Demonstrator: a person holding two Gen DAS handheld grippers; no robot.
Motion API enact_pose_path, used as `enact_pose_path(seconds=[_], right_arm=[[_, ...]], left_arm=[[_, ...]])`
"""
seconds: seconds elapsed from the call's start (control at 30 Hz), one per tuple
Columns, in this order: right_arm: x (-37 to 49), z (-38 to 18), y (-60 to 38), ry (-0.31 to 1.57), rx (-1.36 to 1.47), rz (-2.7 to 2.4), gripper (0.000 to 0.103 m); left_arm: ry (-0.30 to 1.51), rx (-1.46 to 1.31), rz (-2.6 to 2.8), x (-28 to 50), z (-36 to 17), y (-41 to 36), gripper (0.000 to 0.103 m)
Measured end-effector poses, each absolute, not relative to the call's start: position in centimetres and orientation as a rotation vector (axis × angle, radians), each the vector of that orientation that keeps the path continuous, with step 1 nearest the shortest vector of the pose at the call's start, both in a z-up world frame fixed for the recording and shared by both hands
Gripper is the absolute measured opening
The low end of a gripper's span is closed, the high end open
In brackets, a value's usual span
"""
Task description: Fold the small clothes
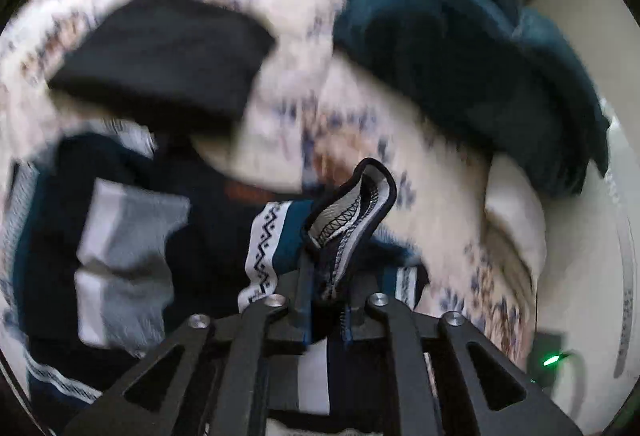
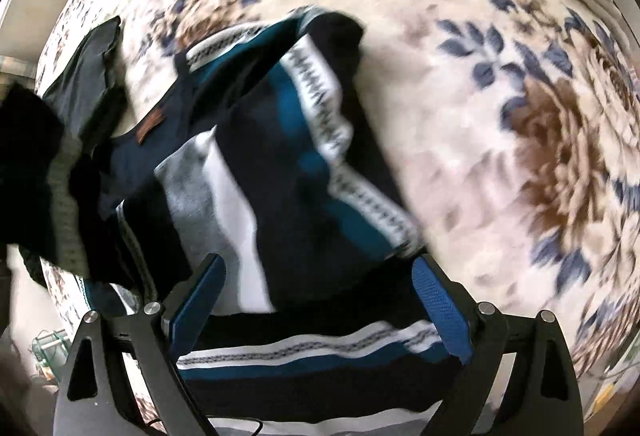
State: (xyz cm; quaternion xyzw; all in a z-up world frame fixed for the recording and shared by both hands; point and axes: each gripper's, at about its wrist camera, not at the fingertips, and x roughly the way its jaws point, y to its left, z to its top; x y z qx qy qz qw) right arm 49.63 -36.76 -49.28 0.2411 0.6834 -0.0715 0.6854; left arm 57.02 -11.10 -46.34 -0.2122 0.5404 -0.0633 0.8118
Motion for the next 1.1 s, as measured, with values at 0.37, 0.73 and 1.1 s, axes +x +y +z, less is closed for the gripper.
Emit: enact_pose_path(seconds=[0.37, 0.73, 1.1], right_arm=[[52.5, -46.0, -38.8, 1.436, 0.651, -0.04, 0.096], [62.6, -54.5, -29.1, 1.572, 0.352, 0.035, 0.042], [55.3, -45.2, -33.3, 1.405, 0.371, -0.042, 0.012]], left_arm=[[1.187, -0.292, 0.2, 50.0, -45.5, 3.1, 0.093], [1.173, -0.359, 0.509, 45.9, -47.7, 12.9, 0.093], [1.127, -0.354, 0.441, 50.2, -47.8, 12.5, 0.093]])
